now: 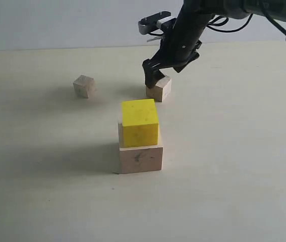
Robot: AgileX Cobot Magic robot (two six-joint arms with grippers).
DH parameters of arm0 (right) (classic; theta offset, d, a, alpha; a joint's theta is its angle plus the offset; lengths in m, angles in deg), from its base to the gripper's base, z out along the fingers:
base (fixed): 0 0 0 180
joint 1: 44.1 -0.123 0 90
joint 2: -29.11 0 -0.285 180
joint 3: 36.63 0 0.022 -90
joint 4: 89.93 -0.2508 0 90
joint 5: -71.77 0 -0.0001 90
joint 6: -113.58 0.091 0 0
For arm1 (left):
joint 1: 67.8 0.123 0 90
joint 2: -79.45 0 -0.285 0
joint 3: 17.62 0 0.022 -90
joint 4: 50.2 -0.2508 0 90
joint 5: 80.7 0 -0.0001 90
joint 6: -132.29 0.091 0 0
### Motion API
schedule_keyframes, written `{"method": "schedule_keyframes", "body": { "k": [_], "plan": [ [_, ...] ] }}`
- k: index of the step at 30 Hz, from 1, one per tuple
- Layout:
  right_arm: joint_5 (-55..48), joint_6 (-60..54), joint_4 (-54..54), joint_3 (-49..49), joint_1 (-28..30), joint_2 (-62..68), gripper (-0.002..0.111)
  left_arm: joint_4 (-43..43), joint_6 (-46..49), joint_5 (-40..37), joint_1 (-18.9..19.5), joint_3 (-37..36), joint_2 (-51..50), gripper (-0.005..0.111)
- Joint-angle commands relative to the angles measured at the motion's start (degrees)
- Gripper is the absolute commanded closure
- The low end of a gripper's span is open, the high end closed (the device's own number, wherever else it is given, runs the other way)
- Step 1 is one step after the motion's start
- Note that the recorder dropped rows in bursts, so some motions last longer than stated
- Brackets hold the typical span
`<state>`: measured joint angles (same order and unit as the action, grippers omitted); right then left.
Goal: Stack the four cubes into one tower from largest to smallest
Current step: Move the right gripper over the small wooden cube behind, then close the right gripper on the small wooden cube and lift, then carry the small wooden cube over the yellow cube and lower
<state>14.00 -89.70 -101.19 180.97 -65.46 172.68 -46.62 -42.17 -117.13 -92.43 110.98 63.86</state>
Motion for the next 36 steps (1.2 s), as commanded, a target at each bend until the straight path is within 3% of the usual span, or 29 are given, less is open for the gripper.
{"method": "schedule_keyframes", "body": {
  "k": [1,10,12,18,22,26,36],
  "plan": [
    [1.52,-0.69,-0.09,1.79,0.14,1.76,0.014,0.01,0.29,0.80,0.12,-0.21,0.12,0.107],
    [2.03,-1.18,0.17,6.08,0.01,6.05,0.014,0.01,0.29,0.80,0.12,-0.21,0.12,0.107],
    [2.37,-2.26,0.17,6.23,0.01,6.42,0.019,0.01,0.29,0.80,0.12,-0.21,0.12,0.107],
    [1.69,-2.61,-0.08,6.23,0.01,7.88,0.062,0.01,0.29,0.91,0.12,-0.19,0.12,0.107],
    [1.57,-0.76,1.50,6.23,0.01,6.74,0.108,0.01,0.29,0.91,0.12,-0.19,0.12,0.107],
    [0.67,7.82,6.98,6.23,0.01,2.01,0.108,0.01,0.29,0.91,0.12,-0.19,0.12,0.107],
    [-4.44,15.82,7.38,6.23,0.01,-8.60,0.108,0.01,0.29,0.91,0.12,-0.19,0.12,0.107]
  ]
}}
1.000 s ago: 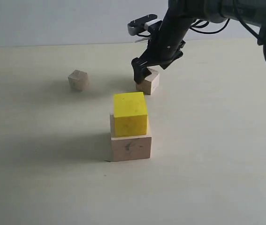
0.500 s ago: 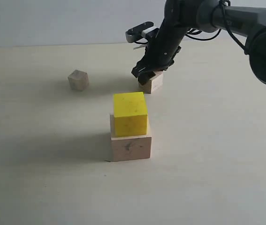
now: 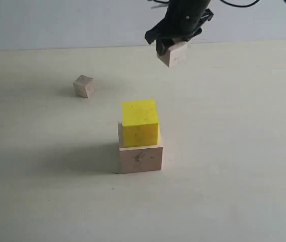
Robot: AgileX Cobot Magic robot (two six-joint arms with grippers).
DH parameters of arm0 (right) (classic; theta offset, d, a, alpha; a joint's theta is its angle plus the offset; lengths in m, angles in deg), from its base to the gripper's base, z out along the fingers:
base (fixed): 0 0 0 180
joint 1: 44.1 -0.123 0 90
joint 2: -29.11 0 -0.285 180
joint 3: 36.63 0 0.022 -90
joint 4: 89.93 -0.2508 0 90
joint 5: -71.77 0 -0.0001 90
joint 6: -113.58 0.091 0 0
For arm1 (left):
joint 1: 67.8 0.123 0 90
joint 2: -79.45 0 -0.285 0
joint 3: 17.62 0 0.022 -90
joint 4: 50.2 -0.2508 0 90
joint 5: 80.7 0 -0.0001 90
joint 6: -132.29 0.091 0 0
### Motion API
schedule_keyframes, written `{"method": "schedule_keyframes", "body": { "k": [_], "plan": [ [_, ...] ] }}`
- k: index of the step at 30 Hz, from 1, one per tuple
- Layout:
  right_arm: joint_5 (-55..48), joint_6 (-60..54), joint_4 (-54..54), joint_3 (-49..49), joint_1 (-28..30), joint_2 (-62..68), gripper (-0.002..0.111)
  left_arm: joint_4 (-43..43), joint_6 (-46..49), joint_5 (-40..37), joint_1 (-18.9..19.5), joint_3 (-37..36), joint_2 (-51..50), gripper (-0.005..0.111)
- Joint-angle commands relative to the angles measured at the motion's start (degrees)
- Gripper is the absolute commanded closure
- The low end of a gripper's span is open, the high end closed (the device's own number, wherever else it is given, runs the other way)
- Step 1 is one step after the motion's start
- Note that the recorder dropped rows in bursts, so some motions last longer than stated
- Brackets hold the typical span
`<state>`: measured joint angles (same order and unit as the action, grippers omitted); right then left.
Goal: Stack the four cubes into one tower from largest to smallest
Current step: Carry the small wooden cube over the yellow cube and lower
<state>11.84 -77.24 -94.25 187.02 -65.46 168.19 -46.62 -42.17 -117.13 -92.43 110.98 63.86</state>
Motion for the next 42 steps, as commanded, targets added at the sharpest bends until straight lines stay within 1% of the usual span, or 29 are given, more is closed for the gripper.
{"method": "schedule_keyframes", "body": {
  "k": [1,9,12,13,14,17,20,24,26,35,38,42],
  "plan": [
    [-3.13,4.12,0.45,0.18,0.01,-5.41,0.108,0.01,0.29,0.91,0.12,-0.19,0.12,0.107],
    [-10.03,12.21,0.78,0.03,-0.20,-15.05,0.108,0.01,0.29,0.91,0.12,-0.19,0.12,0.107],
    [-10.03,14.58,6.27,0.03,-2.86,-18.81,0.108,0.01,0.29,0.91,0.12,-0.19,0.12,0.107],
    [-10.03,16.19,8.74,0.03,-4.76,-20.44,0.108,0.01,0.29,0.91,0.12,-0.19,0.12,0.107],
    [-10.03,16.59,9.02,0.03,-5.37,-20.85,0.108,0.01,0.29,0.91,0.12,-0.19,0.12,0.107],
    [-10.03,20.19,9.23,-4.92,-7.85,-24.56,0.108,0.01,0.29,0.56,0.12,-0.19,0.12,0.107],
    [-9.61,22.73,9.23,-14.22,-10.19,-29.53,0.108,0.01,0.17,0.29,0.12,-0.19,0.12,0.107],
    [-3.14,24.61,9.06,-24.82,-13.59,-35.70,0.108,0.01,-0.20,0.16,0.12,-0.19,0.12,0.107],
    [-1.51,26.26,9.06,-28.11,-15.06,-37.21,0.108,0.13,-0.20,0.16,0.12,-0.19,0.12,0.107],
    [3.26,29.85,9.06,-35.55,-21.36,-38.21,0.108,0.25,-0.41,0.16,0.12,-0.19,0.38,0.107],
    [4.41,32.03,9.28,-36.65,-22.67,-37.97,0.108,0.37,-0.41,0.16,0.12,-0.19,0.68,0.107],
    [4.02,33.43,8.40,-36.65,-22.66,-36.95,0.108,0.37,-0.41,0.16,0.12,-0.19,0.77,0.107]
  ]
}}
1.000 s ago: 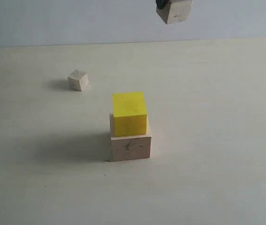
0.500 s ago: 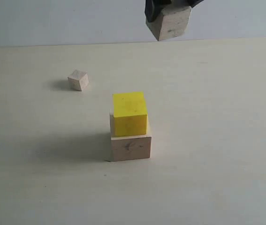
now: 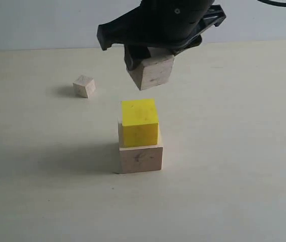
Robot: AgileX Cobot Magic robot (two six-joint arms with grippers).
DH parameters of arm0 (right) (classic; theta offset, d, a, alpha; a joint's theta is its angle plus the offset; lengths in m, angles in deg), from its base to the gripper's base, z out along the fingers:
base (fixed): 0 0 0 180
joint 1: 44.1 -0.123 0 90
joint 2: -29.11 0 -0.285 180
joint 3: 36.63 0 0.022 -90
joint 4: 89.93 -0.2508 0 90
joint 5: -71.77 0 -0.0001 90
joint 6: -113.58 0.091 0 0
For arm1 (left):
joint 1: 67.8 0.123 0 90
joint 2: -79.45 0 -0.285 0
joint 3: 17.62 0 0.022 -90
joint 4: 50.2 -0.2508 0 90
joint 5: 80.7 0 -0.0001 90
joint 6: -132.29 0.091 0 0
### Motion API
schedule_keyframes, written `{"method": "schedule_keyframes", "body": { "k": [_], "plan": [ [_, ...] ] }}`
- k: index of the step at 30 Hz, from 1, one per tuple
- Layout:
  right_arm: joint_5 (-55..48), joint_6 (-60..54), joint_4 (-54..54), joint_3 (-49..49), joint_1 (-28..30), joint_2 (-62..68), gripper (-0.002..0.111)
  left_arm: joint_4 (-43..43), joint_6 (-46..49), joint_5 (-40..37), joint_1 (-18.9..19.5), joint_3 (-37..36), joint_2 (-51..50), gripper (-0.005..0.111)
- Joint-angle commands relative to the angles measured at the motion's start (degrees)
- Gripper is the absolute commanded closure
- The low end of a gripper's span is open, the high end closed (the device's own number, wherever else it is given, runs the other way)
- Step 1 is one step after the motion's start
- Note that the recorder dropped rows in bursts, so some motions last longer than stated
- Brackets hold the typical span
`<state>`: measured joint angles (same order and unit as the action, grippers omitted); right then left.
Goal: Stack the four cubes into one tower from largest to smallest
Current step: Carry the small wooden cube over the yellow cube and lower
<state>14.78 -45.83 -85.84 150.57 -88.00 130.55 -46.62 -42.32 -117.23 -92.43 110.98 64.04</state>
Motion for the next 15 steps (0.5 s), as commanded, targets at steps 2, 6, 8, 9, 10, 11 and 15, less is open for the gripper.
{"method": "schedule_keyframes", "body": {
  "k": [2,6,8,9,10,11,15],
  "plan": [
    [0.77,2.12,-0.40,-0.20,-0.12,1.20,0.108,0.37,-0.25,0.26,0.12,-0.19,0.59,0.107],
    [0.13,1.93,-1.59,-0.20,-0.12,1.76,0.108,0.37,-0.25,0.26,0.12,-0.19,0.59,0.107],
    [0.00,1.90,-2.93,-0.20,-0.12,2.28,0.108,0.37,-0.25,0.26,0.12,-0.19,0.59,0.107],
    [0.12,1.90,-3.41,-0.20,-0.12,2.38,0.108,0.37,-0.25,0.26,0.12,-0.19,0.59,0.107],
    [0.24,1.90,-3.72,-0.20,-0.12,2.44,0.108,0.37,-0.25,0.26,0.12,-0.19,0.59,0.107],
    [0.25,1.90,-4.09,-0.20,-0.12,2.68,0.108,0.37,-0.25,0.26,0.12,-0.19,0.59,0.107],
    [-0.34,2.91,-4.09,-0.20,-0.12,4.22,0.108,0.37,-0.25,0.26,0.12,-0.19,0.59,0.107]
  ]
}}
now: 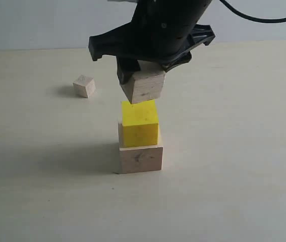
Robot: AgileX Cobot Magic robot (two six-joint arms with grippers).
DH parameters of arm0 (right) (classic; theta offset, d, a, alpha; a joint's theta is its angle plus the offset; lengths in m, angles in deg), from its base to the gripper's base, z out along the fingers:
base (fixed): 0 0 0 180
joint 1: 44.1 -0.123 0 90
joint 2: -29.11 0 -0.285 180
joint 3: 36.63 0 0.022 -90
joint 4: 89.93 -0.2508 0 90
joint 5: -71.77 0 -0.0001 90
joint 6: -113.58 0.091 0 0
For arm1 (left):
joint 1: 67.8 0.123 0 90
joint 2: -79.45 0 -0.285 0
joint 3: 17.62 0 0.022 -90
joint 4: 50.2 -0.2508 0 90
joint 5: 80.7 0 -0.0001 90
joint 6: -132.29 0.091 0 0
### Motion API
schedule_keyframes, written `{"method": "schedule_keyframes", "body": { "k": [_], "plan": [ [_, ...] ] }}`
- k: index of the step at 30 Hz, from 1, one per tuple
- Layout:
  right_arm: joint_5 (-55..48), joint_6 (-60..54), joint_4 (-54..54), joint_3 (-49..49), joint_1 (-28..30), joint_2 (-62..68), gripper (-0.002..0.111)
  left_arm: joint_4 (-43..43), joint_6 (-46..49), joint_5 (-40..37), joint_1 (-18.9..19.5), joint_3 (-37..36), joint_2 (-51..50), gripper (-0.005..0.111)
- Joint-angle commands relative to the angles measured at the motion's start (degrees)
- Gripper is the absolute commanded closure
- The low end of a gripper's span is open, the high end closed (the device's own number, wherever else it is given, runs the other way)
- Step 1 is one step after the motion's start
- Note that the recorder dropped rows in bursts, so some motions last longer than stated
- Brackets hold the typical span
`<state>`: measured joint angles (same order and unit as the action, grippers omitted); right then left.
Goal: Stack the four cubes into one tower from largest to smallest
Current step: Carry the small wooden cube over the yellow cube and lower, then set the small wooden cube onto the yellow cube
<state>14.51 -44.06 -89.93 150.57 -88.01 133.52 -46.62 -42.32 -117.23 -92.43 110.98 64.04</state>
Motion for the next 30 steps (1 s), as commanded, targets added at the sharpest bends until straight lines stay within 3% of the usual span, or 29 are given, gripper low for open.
{"method": "schedule_keyframes", "body": {
  "k": [1,7,13,30],
  "plan": [
    [-0.06,1.73,0.00,-0.20,-0.10,1.67,0.108,0.37,-0.25,0.26,0.12,-0.19,0.59,0.107],
    [-0.55,6.98,2.66,-0.09,-0.61,4.25,0.108,0.37,-0.25,0.26,0.12,-0.19,0.59,0.107],
    [-1.65,16.44,12.70,-0.09,-4.44,4.25,0.108,0.37,-0.25,0.11,0.12,-0.19,0.58,0.107],
    [0.33,21.20,10.63,-0.09,-4.39,4.25,0.108,0.37,-0.25,-0.19,0.12,-0.31,0.58,0.107]
  ]
}}
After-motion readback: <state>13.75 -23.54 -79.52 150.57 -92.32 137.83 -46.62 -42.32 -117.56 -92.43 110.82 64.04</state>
